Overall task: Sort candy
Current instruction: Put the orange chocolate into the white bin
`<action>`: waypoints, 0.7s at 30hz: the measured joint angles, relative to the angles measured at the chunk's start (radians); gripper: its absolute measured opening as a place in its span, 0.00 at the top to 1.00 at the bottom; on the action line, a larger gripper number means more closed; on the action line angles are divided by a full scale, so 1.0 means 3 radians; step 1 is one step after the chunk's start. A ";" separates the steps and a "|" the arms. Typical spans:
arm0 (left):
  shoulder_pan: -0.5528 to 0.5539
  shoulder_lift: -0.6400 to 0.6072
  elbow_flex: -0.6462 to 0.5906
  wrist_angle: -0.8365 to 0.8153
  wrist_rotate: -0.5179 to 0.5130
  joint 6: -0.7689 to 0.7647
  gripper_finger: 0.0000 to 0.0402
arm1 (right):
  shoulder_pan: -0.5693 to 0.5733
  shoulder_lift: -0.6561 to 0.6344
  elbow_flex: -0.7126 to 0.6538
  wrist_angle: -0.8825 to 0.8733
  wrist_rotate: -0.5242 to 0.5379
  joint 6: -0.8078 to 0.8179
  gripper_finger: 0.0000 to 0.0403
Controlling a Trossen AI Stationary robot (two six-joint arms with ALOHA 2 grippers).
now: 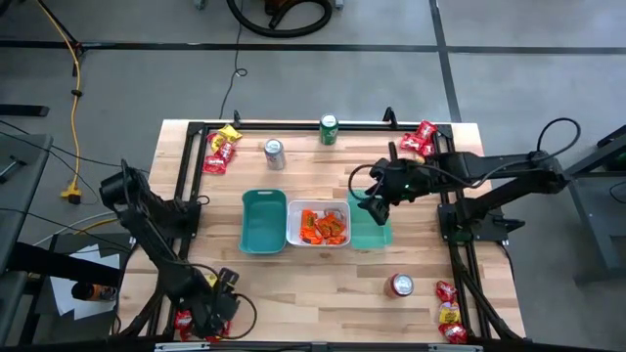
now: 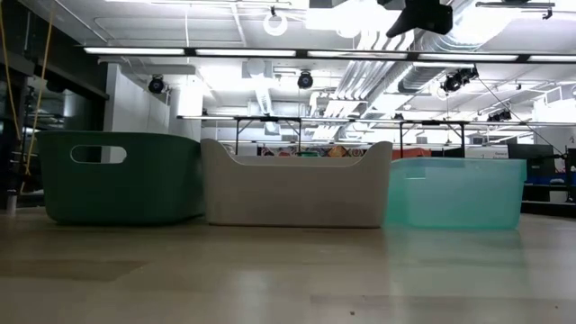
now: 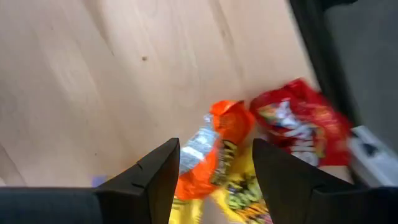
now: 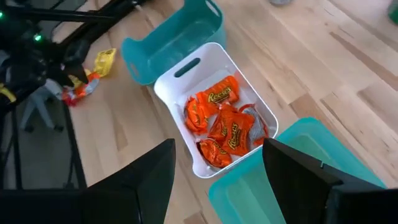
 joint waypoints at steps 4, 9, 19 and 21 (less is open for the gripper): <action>-0.0001 0.0101 0.0000 0.0000 0.0027 0.0056 0.53 | 0.0074 0.0124 0.0000 -0.0003 -0.0007 0.0002 0.41; -0.0005 0.0119 0.0000 0.0052 0.0033 0.0057 0.55 | 0.0092 0.0200 0.0000 -0.0047 -0.0010 -0.0112 0.41; 0.0186 0.0119 0.0000 0.0297 0.0233 -0.0149 0.97 | 0.0078 0.0188 0.0000 -0.0222 -0.0009 -0.0499 0.41; 0.0266 0.0103 0.0000 0.0305 0.0322 -0.0220 0.97 | 0.0078 0.0188 0.0000 -0.0225 -0.0010 -0.0558 0.41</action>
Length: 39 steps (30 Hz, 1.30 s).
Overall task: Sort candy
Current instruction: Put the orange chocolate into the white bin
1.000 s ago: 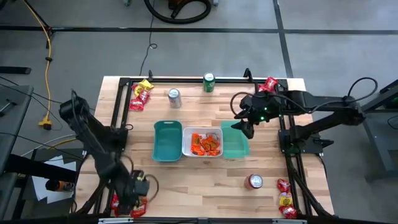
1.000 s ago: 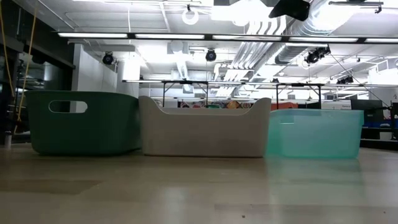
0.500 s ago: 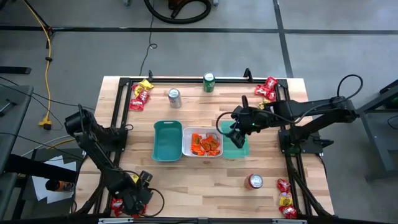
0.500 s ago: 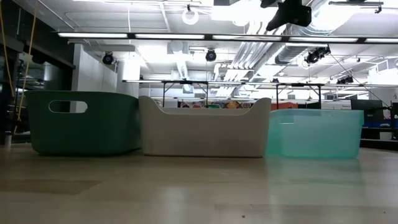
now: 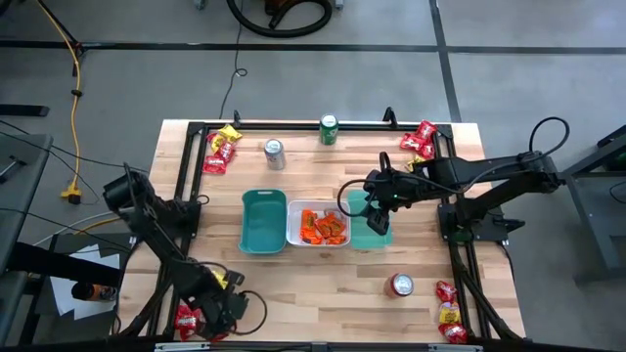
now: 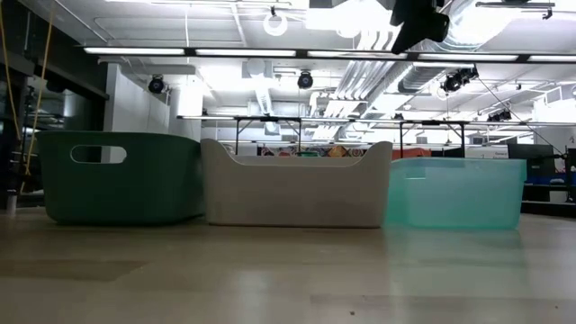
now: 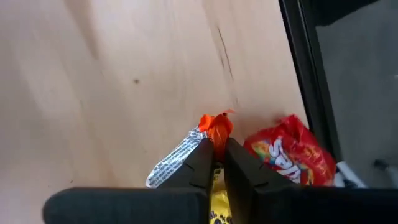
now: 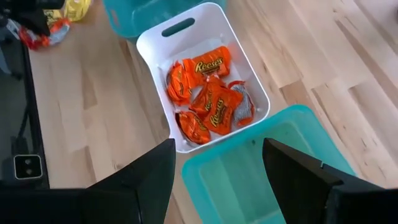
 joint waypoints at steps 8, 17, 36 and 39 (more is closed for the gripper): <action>0.0592 -0.0844 0.0000 -0.0060 -0.0018 -0.0076 1.00 | 0.0000 -0.0065 -0.0001 -0.0051 -0.0003 -0.0241 0.41; 0.1680 -0.1839 0.0005 0.0729 -0.1395 0.0926 1.00 | 0.0002 -0.0557 0.0000 -0.0056 0.0055 0.0037 0.41; 0.2601 -0.0334 -0.0302 0.2266 -0.0415 0.0684 0.93 | 0.0004 -0.0773 0.0000 -0.0069 0.0354 0.0218 0.41; 0.2618 -0.0289 -0.0254 0.2251 -0.0375 0.0646 0.86 | 0.0004 -0.0772 0.0000 -0.0082 0.0357 0.0215 0.41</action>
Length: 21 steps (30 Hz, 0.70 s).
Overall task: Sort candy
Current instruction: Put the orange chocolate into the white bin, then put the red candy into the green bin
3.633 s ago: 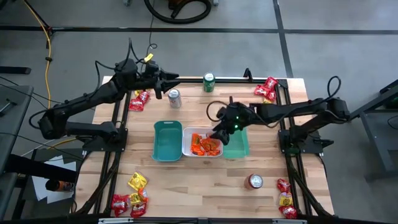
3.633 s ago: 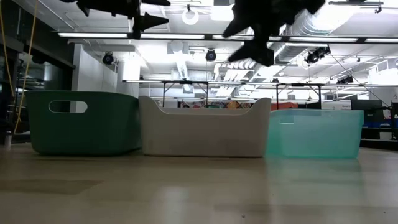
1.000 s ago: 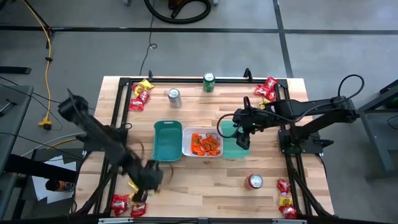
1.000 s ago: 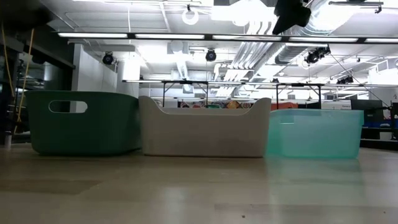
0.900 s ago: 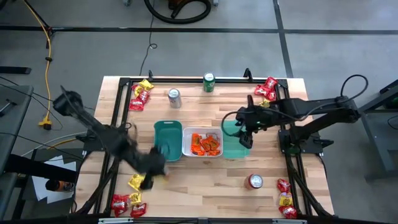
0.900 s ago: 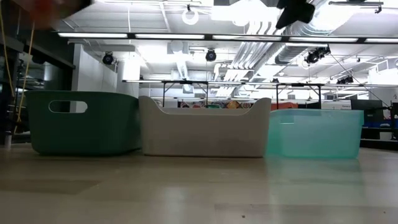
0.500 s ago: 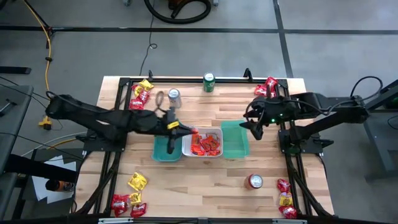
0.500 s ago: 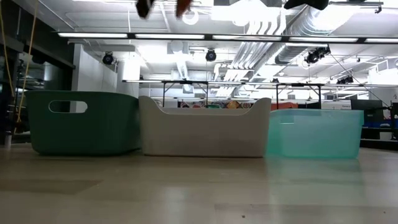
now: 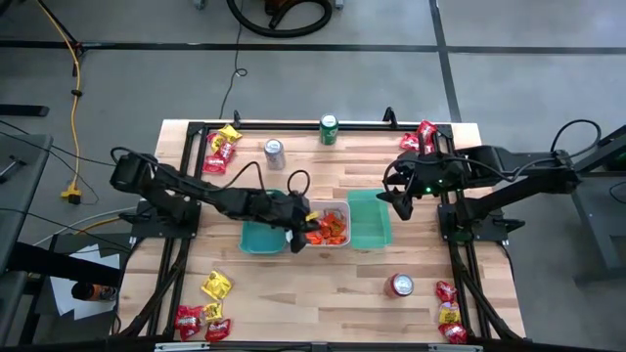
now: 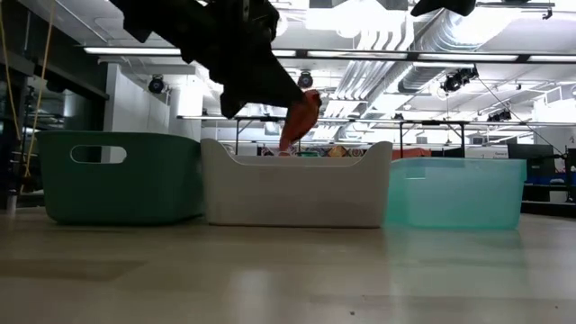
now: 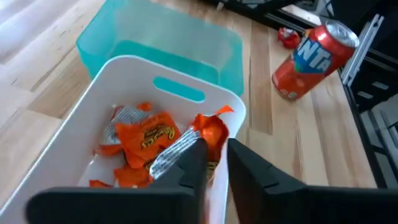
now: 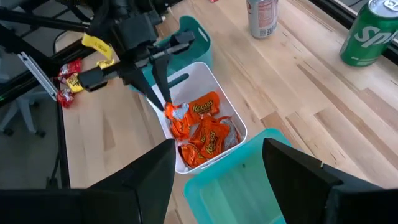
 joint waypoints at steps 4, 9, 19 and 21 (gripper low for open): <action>0.0046 -0.0064 0.0095 -0.0148 -0.0002 0.0000 0.71 | 0.0002 -0.0001 0.0000 -0.0019 0.0000 -0.0003 0.41; 0.0101 -0.0255 0.0259 -0.0429 -0.0003 0.0005 0.54 | 0.0001 -0.0003 0.0000 -0.0029 0.0000 -0.0003 0.41; 0.0102 -0.0773 0.0302 -0.0649 0.0059 -0.0063 0.43 | 0.0001 -0.0003 0.0000 -0.0041 0.0001 -0.0029 0.41; 0.0064 -0.0829 0.0303 -0.0641 0.0161 -0.0080 0.43 | 0.0001 -0.0003 0.0000 -0.0041 0.0000 -0.0030 0.41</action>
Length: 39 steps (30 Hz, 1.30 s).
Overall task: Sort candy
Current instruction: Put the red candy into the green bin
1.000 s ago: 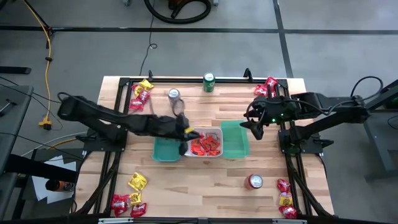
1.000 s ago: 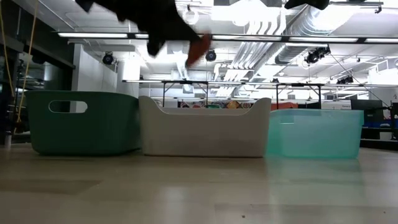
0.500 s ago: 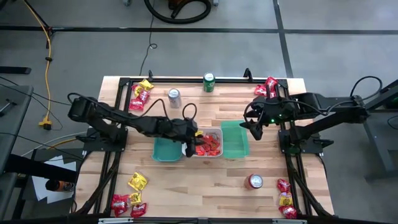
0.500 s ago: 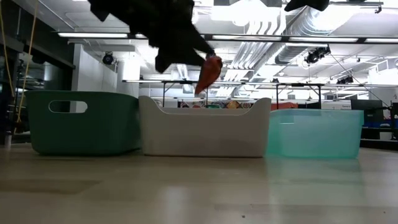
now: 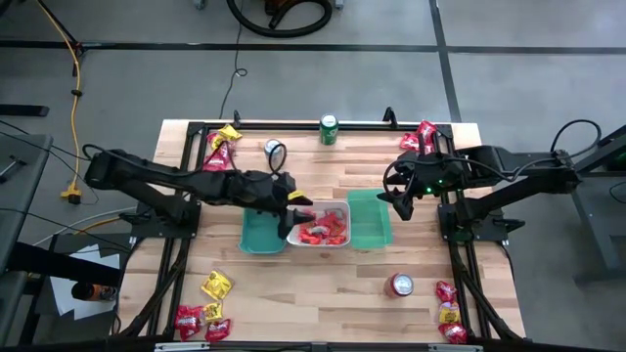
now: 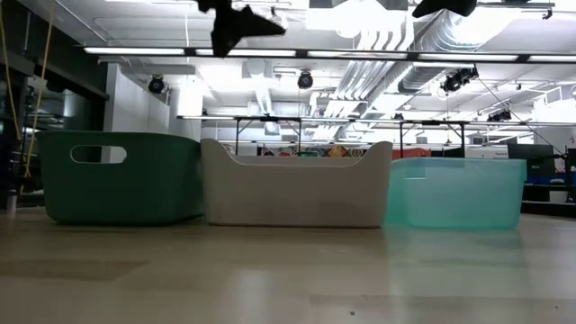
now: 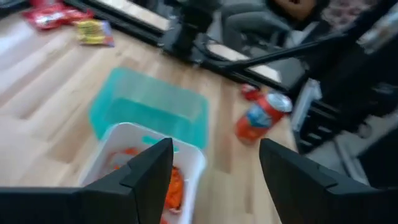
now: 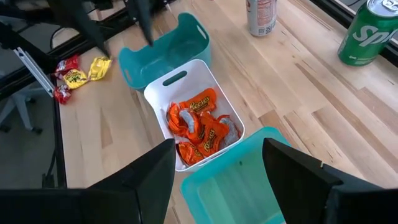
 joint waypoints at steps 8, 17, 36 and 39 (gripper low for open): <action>-0.0133 -0.0455 -0.0003 -0.0045 0.0082 0.0093 0.43 | 0.0000 0.0000 0.0000 0.0002 0.0001 0.0060 0.41; -0.0121 -0.1127 -0.0003 -0.0151 -0.0640 0.0548 0.43 | 0.0000 0.0003 0.0000 0.0002 0.0000 0.0251 0.41; -0.0603 -0.1706 -0.0592 -0.0284 -0.0929 -0.0153 0.43 | 0.0000 0.0003 0.0000 -0.0001 0.0001 0.0290 0.41; -0.0706 -0.1796 -0.0886 0.0052 -0.1095 -0.0303 0.43 | 0.0000 0.0003 0.0000 -0.0001 0.0001 0.0288 0.41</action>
